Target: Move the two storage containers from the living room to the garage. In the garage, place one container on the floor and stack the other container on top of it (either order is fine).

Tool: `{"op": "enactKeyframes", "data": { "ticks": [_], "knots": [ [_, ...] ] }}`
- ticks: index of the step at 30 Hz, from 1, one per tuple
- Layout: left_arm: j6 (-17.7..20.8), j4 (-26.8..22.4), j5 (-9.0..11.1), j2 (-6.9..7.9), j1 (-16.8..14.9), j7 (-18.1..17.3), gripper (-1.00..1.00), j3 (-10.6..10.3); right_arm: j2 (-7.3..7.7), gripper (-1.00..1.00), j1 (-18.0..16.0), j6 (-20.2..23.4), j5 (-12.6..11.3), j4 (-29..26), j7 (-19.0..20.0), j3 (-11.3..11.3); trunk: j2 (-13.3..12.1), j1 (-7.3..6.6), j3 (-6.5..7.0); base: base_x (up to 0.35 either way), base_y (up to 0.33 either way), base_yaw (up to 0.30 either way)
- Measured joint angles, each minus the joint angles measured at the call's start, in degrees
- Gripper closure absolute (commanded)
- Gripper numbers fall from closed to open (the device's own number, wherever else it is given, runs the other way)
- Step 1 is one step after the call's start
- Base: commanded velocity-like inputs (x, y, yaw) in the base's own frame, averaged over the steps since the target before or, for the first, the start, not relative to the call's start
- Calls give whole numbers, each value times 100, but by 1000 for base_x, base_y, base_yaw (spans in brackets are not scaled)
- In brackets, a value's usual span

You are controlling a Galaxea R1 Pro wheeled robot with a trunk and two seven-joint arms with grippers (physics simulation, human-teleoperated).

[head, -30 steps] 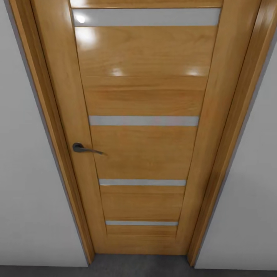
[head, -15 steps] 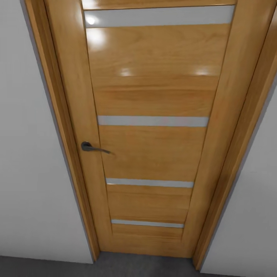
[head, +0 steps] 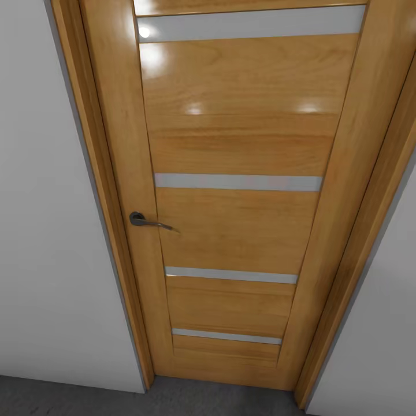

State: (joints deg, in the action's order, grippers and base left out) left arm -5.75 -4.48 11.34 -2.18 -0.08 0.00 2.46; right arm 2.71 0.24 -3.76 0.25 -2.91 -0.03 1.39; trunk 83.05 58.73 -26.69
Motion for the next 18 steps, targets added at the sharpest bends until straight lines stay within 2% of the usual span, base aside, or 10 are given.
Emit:
{"op": "enactKeyframes", "data": {
  "ticks": [3,18],
  "knots": [
    [50,33,3,-35,-8,-43,-100,31,9,-100,0,27,31,23,24,23,0,0,0,0,0,0],
    [63,33,29,-17,-8,-37,-100,31,-43,-100,0,31,16,27,-5,28,0,0,0,4,0,0]
  ]
}}
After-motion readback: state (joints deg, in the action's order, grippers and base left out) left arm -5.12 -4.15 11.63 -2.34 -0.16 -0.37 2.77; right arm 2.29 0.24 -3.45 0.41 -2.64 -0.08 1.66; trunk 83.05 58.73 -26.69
